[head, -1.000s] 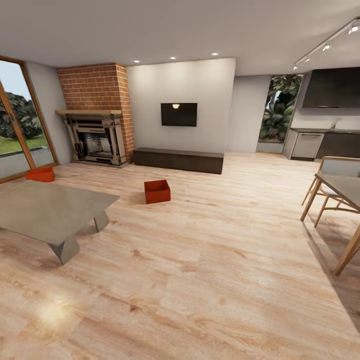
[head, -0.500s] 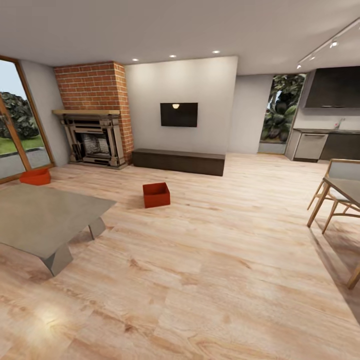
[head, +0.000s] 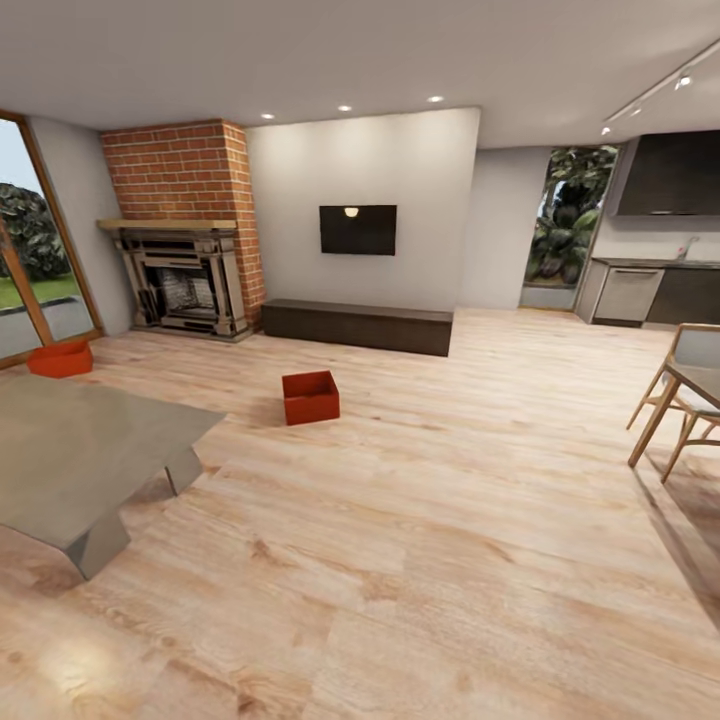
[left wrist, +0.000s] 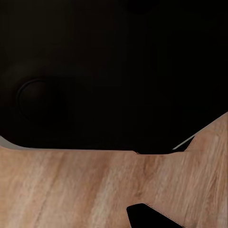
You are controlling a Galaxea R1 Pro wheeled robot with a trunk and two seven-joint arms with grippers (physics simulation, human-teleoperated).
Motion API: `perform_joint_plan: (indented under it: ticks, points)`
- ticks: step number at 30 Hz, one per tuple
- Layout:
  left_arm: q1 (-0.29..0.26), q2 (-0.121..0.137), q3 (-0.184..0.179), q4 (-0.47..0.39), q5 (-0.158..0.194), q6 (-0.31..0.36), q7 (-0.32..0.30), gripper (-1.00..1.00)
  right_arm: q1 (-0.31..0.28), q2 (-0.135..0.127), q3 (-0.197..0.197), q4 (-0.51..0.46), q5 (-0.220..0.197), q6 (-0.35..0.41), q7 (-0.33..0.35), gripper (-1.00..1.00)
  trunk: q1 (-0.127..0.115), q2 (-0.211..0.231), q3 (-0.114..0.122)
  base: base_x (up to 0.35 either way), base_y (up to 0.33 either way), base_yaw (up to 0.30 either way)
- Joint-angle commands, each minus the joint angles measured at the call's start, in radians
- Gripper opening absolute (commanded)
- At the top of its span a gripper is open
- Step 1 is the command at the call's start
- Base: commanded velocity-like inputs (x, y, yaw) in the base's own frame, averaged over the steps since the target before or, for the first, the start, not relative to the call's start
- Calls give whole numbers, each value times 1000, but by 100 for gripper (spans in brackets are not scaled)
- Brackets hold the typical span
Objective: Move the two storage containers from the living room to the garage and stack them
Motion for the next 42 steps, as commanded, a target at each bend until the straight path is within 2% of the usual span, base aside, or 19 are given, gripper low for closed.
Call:
perform_joint_plan:
  ticks: [1,42]
  points:
    - [0,0,0,-1,8,0,-1,100,-1,1,8,3,-10,-6,3,100,1,0,-1,322,0,0]
    - [0,0,0,-1,8,0,-1,100,-1,1,8,3,-11,-6,2,100,1,0,-1,322,0,0]
